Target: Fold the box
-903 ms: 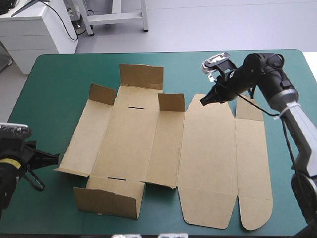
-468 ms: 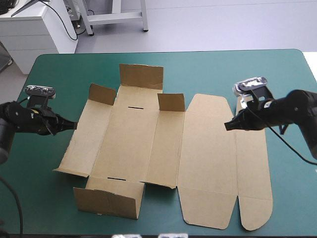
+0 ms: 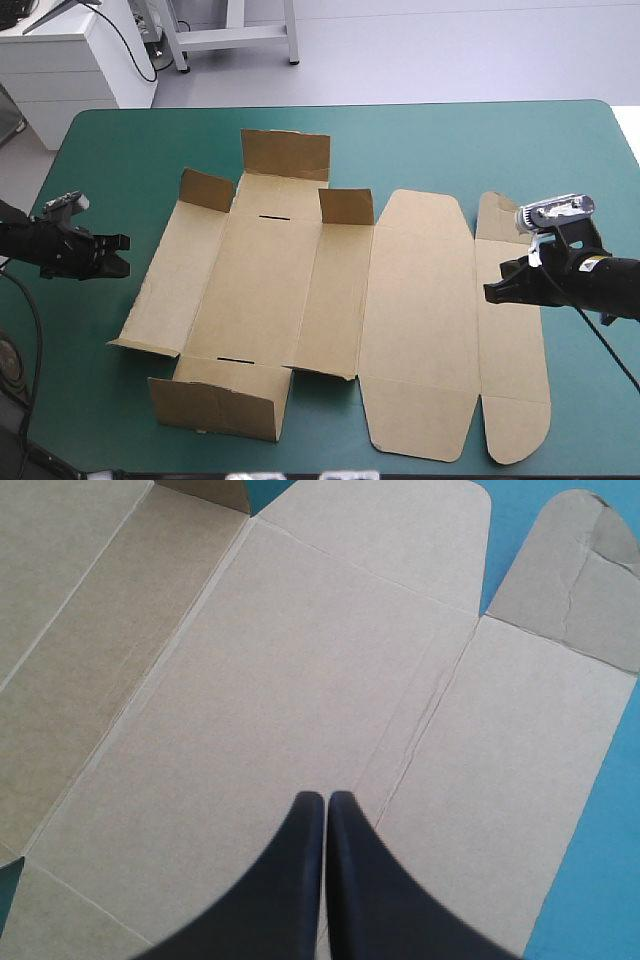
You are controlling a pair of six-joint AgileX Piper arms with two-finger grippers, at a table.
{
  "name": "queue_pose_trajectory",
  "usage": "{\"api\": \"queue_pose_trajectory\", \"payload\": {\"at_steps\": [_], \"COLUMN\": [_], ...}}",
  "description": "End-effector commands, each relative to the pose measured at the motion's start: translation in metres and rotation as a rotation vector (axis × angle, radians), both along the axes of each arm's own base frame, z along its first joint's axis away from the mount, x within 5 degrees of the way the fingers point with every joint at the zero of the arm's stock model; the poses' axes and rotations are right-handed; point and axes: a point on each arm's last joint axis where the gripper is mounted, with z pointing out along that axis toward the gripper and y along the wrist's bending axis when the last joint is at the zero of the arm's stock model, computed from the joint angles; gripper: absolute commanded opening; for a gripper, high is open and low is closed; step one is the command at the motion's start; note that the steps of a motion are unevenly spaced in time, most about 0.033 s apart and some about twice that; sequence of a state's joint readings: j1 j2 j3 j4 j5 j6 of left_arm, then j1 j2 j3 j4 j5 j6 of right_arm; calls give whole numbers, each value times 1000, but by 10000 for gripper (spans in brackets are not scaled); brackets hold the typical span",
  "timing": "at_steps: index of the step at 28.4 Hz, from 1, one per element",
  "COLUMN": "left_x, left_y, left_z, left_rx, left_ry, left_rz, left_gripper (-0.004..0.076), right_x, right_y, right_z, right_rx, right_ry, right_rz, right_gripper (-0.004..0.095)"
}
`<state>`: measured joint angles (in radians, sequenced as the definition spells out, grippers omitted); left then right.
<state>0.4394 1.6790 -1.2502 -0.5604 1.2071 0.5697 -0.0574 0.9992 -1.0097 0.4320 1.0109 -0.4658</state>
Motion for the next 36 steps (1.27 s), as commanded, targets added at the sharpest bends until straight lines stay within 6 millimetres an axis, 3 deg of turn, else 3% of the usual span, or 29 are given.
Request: {"api": "queue_pose_trajectory", "payload": {"at_steps": [1,4,7,12,14,23,31,34,36], "left_x": [0,1,1,4,6,17,15,13,11], "left_y": [-9,-9,-8,-12,-18,-58,-62,-71,-76], "left_z": [16,13,13,12,12,-5,-13,-17,-21], "left_rx": [-99,-107,-101,-94,-95,-109,-109,-232,-294], "left_ry": [-27,-16,-13,-27,-15,92,207,210,216], "left_rz": [-42,-34,-35,-38,-38,-152,-42,-9,0], "left_gripper": [1,39,165,524,598,600,594,519,397], "right_x": [-2,-2,-2,-3,-3,-3,-3,-3,-3], "right_y": [-1,-1,-1,0,0,0,0,0,0], "right_z": [11,11,10,10,10,10,9,9,9], "right_rx": [10,11,11,11,9,9,6,6,6], "right_ry": [-72,-69,-66,-58,-59,-59,-56,-56,-56], "right_rz": [-11,-11,-10,-6,-4,-4,-3,-3,-3], "right_gripper": [-2,-2,-2,-2,-2,-2,-2,-2,-2]}}
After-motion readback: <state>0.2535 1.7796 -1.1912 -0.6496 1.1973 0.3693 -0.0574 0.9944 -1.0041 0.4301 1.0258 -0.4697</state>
